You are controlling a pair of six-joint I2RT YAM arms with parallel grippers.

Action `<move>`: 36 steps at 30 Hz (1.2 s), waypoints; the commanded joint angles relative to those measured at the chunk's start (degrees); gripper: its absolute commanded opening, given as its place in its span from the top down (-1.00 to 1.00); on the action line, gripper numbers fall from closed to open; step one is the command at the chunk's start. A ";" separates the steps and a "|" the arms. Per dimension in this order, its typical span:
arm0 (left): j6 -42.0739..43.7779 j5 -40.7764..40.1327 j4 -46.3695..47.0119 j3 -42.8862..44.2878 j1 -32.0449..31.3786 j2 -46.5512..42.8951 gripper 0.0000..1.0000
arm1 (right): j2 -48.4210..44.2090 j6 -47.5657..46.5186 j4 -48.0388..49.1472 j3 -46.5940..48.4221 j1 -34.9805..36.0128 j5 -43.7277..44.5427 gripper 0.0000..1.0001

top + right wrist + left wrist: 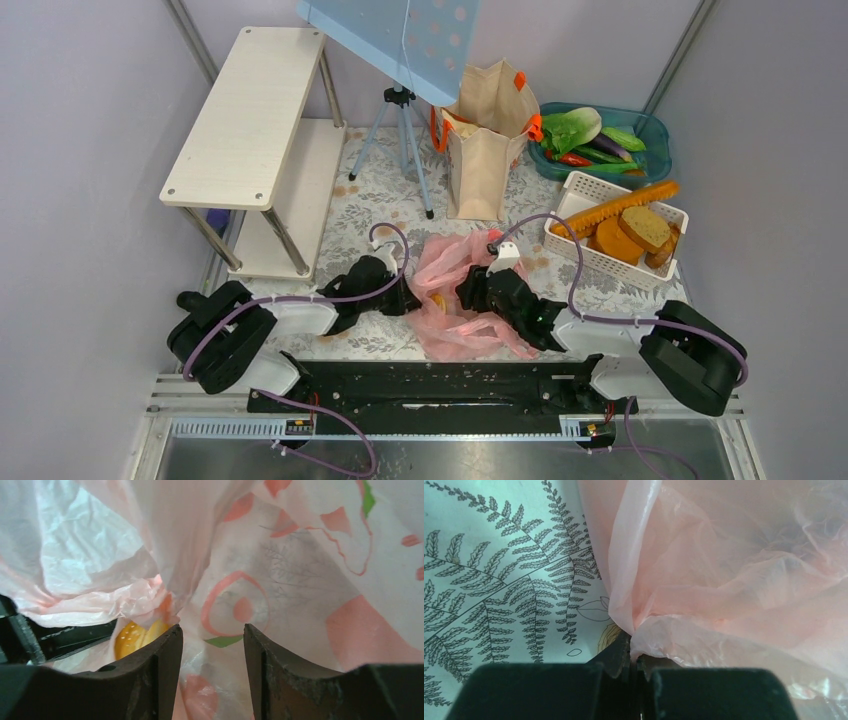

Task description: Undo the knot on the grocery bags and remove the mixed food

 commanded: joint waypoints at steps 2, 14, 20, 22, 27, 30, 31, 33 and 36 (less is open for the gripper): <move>2.10 -0.95 3.90 -1.44 0.14 -1.31 1.00 | 4.27 -0.99 0.44 2.55 -0.46 1.25 -0.09; 2.51 -1.03 6.04 -3.06 0.16 -2.98 1.00 | 13.35 0.22 13.12 6.78 -0.46 -20.66 -0.22; 2.78 -1.04 6.23 -3.27 0.14 -3.69 1.00 | 20.15 5.30 19.97 7.88 -0.46 -24.57 -0.28; 2.70 -1.20 6.21 -3.48 0.20 -4.13 1.00 | 20.64 5.72 20.47 7.85 -0.38 -24.75 -0.35; 2.75 -1.70 6.02 -3.85 0.18 -4.80 1.00 | 19.84 4.86 18.08 7.80 -0.24 -25.10 -0.41; 2.85 -2.32 5.69 -4.00 0.15 -5.35 1.00 | 19.23 4.85 16.68 7.32 0.16 -25.51 -0.35; 2.80 -2.48 5.68 -4.05 0.19 -5.55 1.00 | 19.19 4.82 16.29 7.07 0.26 -25.57 -0.27; 2.74 -2.75 5.60 -4.05 0.19 -5.90 1.00 | 19.24 5.10 16.14 6.72 0.42 -25.79 -0.10; 2.89 -3.20 4.98 -3.73 0.21 -6.52 1.00 | 19.26 5.50 16.98 6.20 0.42 -26.37 0.18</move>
